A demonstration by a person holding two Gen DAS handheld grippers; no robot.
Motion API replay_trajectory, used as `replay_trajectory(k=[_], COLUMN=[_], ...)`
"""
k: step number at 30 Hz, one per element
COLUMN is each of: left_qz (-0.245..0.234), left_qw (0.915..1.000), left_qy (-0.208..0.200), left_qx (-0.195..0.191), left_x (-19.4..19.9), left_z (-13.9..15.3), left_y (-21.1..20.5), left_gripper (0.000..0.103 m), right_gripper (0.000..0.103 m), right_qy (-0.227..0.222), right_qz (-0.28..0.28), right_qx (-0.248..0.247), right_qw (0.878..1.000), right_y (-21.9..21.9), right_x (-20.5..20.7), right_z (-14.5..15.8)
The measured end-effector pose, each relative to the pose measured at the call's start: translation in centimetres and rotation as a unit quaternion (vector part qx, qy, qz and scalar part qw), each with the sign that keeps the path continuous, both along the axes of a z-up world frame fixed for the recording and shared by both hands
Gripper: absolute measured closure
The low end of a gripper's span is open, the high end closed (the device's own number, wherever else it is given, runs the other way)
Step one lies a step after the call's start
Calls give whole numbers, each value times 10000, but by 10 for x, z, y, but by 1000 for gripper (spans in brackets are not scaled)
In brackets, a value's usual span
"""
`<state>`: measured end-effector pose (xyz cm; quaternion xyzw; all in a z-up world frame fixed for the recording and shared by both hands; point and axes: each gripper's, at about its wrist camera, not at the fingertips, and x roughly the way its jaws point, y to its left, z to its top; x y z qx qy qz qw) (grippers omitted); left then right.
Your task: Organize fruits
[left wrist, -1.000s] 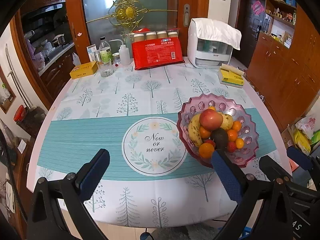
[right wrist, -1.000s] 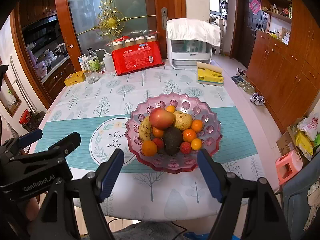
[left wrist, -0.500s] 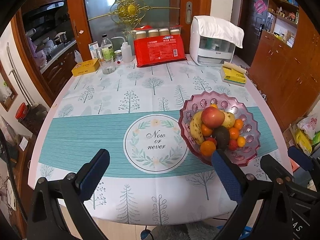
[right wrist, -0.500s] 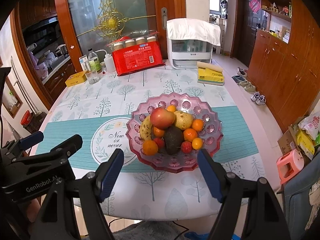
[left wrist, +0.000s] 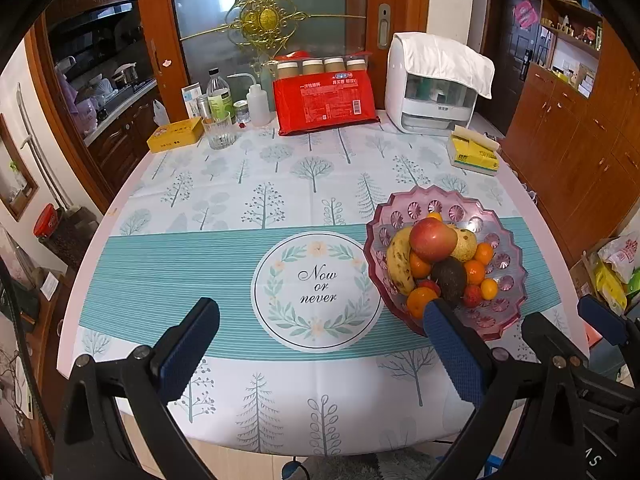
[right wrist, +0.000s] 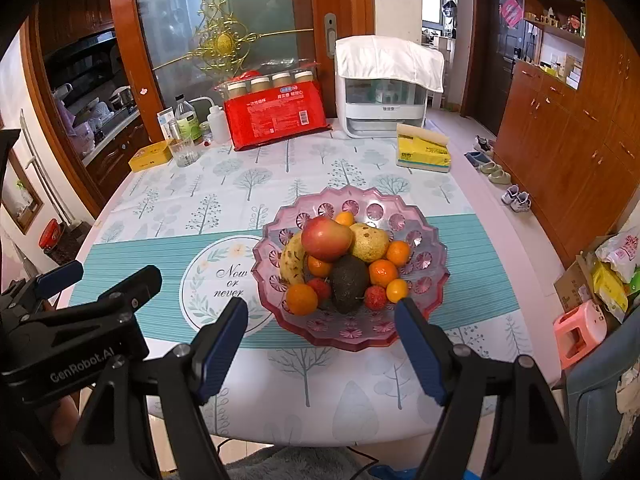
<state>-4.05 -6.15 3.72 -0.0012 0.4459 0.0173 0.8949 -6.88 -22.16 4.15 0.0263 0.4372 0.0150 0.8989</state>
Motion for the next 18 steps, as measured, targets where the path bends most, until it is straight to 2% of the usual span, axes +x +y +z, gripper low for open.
replay_trajectory(k=[18], left_qz=[40], left_qw=[10000], left_qy=[36], left_qx=[39], left_x=[4], left_z=[-7], left_y=[3], left_gripper=[2], right_gripper=[26], right_qy=[40], right_qz=[26], right_qx=[0], right_qw=[10000], right_y=[3], right_x=[10], right_z=[-5])
